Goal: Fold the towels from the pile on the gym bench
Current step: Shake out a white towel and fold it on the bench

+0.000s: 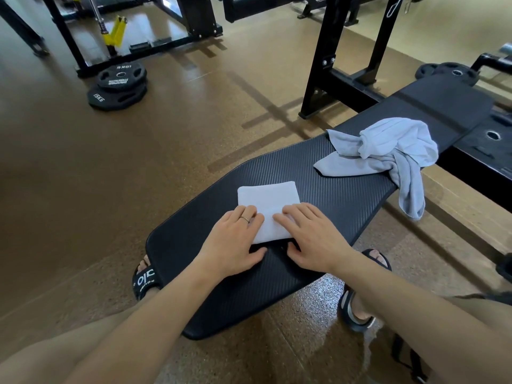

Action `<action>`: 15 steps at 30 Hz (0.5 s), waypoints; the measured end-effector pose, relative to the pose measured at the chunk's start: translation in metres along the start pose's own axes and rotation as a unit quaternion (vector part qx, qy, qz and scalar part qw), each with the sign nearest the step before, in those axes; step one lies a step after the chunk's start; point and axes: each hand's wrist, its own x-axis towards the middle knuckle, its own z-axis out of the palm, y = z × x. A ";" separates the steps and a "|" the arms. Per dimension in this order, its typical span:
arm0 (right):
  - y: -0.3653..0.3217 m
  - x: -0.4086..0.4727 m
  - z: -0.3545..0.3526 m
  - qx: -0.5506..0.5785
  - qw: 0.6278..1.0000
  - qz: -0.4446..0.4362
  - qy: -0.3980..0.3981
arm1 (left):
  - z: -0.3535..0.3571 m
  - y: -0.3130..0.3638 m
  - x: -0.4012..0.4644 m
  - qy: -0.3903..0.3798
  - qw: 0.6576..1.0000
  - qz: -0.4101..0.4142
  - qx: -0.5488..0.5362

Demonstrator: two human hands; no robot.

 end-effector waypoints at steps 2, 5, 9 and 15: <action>0.007 0.002 0.001 -0.013 0.999 0.006 -0.031 | 0.004 -0.003 0.001 -0.018 1.000 -0.018 0.010; 0.014 0.011 -0.001 0.019 0.999 0.014 -0.035 | 0.001 -0.006 0.007 -0.021 0.999 -0.031 0.009; 0.022 0.028 -0.006 0.183 0.977 0.113 -0.011 | -0.009 -0.019 0.018 0.002 0.991 -0.086 -0.104; 0.033 0.055 -0.018 0.369 0.891 0.254 -0.075 | -0.011 -0.036 0.037 -0.053 0.902 -0.262 -0.339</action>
